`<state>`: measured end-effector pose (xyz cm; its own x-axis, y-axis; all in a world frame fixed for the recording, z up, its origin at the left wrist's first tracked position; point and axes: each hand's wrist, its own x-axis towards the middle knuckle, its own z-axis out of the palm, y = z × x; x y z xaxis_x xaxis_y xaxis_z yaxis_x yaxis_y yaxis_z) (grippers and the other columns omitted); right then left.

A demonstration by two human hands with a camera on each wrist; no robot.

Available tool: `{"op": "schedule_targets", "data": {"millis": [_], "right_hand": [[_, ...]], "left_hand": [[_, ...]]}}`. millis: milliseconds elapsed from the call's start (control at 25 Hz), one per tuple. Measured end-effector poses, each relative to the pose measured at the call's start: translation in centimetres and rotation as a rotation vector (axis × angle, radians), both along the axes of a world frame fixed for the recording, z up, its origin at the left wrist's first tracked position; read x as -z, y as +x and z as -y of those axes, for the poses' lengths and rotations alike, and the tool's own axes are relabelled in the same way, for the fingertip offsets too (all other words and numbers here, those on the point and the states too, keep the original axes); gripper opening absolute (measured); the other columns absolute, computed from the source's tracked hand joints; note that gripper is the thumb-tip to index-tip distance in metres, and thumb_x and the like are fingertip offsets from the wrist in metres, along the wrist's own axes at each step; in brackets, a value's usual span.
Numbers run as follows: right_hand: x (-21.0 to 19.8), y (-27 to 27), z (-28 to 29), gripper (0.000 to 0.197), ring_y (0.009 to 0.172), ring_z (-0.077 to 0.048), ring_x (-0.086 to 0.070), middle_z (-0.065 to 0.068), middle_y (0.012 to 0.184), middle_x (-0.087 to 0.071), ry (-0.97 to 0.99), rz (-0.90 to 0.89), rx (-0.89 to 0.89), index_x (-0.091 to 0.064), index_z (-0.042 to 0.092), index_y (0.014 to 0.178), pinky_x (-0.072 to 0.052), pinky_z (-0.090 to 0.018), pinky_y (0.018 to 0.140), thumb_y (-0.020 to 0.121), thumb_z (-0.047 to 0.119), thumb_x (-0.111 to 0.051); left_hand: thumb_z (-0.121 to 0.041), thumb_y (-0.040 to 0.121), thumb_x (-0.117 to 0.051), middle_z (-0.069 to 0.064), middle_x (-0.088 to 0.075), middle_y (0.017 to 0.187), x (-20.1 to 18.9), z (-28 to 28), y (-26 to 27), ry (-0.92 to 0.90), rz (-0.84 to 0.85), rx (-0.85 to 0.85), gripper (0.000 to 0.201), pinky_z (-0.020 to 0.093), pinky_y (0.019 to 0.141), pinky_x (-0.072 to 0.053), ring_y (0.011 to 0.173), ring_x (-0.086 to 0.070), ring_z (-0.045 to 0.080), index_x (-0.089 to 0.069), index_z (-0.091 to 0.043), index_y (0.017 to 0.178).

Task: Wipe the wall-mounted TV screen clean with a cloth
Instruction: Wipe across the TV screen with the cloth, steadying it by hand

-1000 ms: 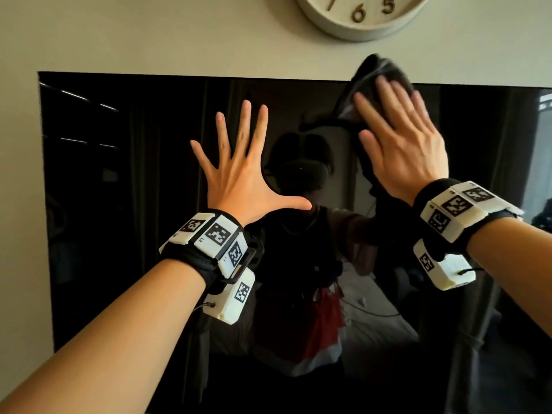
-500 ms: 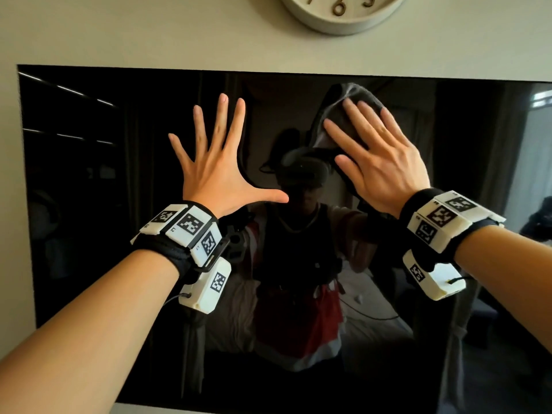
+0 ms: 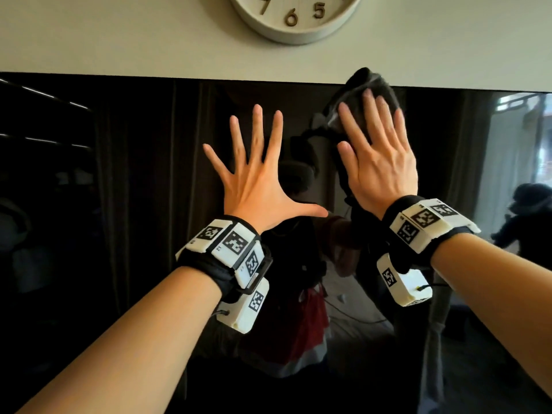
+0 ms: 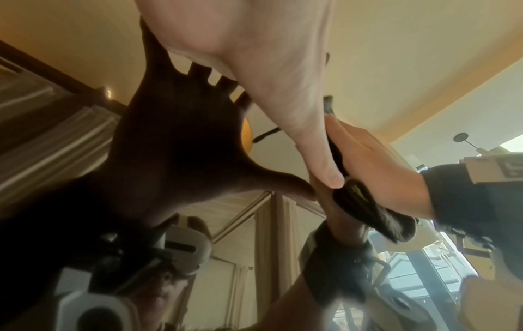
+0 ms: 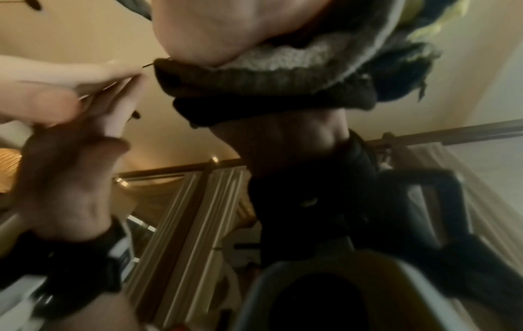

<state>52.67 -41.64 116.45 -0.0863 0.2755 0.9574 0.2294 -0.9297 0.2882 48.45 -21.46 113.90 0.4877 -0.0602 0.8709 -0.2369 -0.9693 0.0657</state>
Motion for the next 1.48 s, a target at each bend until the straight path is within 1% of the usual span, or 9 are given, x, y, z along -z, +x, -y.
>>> {"op": "schedule_targets", "data": {"millis": [120,520,680,800,960,1120,1240,1400,1480], "right_hand": [[-0.3,0.4,2.7,0.047,0.144,-0.029,-0.027,-0.014,0.156,-0.029,-0.23,0.027,0.026,-0.036,0.022,0.149,-0.018,-0.044,0.121,0.106,0.041,-0.029],[-0.9,0.3,6.7,0.053,0.146,-0.029,-0.022,-0.014,0.158,-0.024,0.103,-0.027,0.032,-0.03,0.022,0.152,-0.016,-0.046,0.121,0.105,0.046,-0.024],[0.4,0.6,7.4,0.051,0.146,-0.029,-0.024,-0.013,0.158,-0.025,-0.191,-0.009,0.068,-0.032,0.023,0.151,-0.017,-0.044,0.121,0.106,0.045,-0.027],[-0.3,0.2,8.7,0.053,0.147,-0.029,-0.021,-0.014,0.158,-0.024,0.122,-0.035,0.024,-0.03,0.024,0.152,-0.016,-0.046,0.121,0.104,0.047,-0.024],[1.0,0.4,9.9,0.049,0.145,-0.033,-0.023,-0.014,0.157,-0.026,-0.173,-0.006,0.083,-0.033,0.027,0.151,-0.014,-0.043,0.121,0.105,0.044,-0.028],[0.4,0.4,13.3,0.054,0.146,-0.033,-0.02,-0.014,0.158,-0.023,0.195,-0.046,0.066,-0.029,0.025,0.152,-0.011,-0.043,0.121,0.103,0.047,-0.023],[1.5,0.8,14.3,0.053,0.145,-0.033,-0.023,-0.016,0.157,-0.024,-0.108,-0.033,0.093,-0.031,0.022,0.151,-0.015,-0.046,0.121,0.104,0.046,-0.026],[0.8,0.8,16.7,0.055,0.146,-0.033,-0.019,-0.015,0.158,-0.023,0.224,-0.055,0.066,-0.028,0.024,0.152,-0.013,-0.045,0.122,0.103,0.047,-0.024],[1.8,1.2,16.2,0.054,0.146,-0.033,-0.02,-0.014,0.158,-0.023,0.071,-0.044,0.084,-0.03,0.024,0.152,-0.013,-0.046,0.121,0.104,0.047,-0.025]], "left_hand": [[-0.099,0.038,-0.057,0.002,0.028,0.164,0.3,0.5,0.5,-0.028,0.011,-0.013,0.158,0.077,0.107,0.011,0.149,0.027,0.036,0.02,-0.028,0.157],[-0.102,0.037,-0.052,0.001,0.027,0.164,0.3,0.4,0.6,-0.024,0.008,-0.041,0.157,0.076,0.109,0.01,0.15,0.025,0.034,0.022,-0.03,0.156],[-0.102,0.036,-0.052,0.001,0.027,0.164,0.2,0.6,0.3,-0.028,-0.011,-0.049,0.157,0.076,0.11,0.009,0.15,0.024,0.034,0.023,-0.032,0.155],[-0.101,0.037,-0.053,0.0,0.029,0.163,0.0,1.0,-0.5,-0.038,-0.052,-0.058,0.156,0.078,0.109,0.009,0.149,0.027,0.035,0.025,-0.033,0.154],[-0.097,0.039,-0.058,-0.004,0.029,0.164,-0.1,5.1,-1.5,-0.023,-0.04,0.022,0.155,0.081,0.106,0.007,0.148,0.028,0.038,0.023,-0.035,0.154],[-0.098,0.038,-0.058,-0.004,0.03,0.163,0.3,10.6,-0.6,0.048,-0.037,0.055,0.157,0.081,0.106,0.008,0.148,0.03,0.036,0.022,-0.031,0.155],[-0.097,0.037,-0.06,-0.002,0.03,0.163,0.8,12.2,0.6,0.043,-0.016,0.018,0.158,0.082,0.105,0.008,0.148,0.029,0.036,0.021,-0.03,0.156],[-0.1,0.036,-0.056,-0.002,0.029,0.164,1.1,12.2,1.2,0.051,0.013,-0.008,0.158,0.081,0.104,0.009,0.149,0.027,0.035,0.02,-0.031,0.156],[-0.1,0.036,-0.055,-0.002,0.028,0.164,1.1,12.2,1.2,0.042,0.022,-0.011,0.157,0.08,0.104,0.01,0.149,0.027,0.035,0.02,-0.031,0.156]]}}
